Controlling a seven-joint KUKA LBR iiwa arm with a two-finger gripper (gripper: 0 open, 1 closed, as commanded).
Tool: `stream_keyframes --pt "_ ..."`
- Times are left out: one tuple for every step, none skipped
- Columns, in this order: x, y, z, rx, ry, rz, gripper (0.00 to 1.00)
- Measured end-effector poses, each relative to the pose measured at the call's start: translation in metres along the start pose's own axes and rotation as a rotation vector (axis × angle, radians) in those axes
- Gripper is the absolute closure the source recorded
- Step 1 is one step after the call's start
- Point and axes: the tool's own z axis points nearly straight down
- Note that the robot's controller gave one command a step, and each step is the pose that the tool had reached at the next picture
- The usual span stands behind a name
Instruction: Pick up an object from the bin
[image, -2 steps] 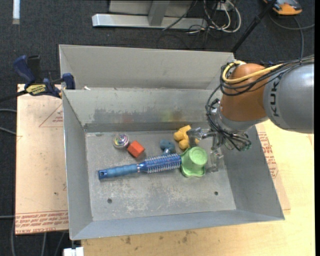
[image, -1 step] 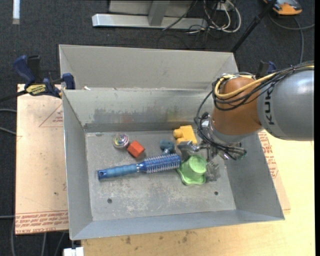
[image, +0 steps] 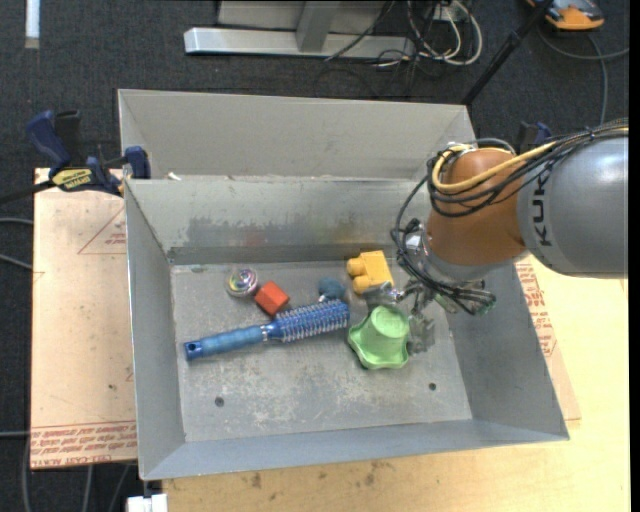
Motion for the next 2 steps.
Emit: stream_keyframes --pt "-0.0097 -0.0165 -0.1316 -0.002 0.001 -0.010 1.00" --pt "-0.0082 -0.0148 -0.1262 -0.010 0.007 -0.010 0.00"
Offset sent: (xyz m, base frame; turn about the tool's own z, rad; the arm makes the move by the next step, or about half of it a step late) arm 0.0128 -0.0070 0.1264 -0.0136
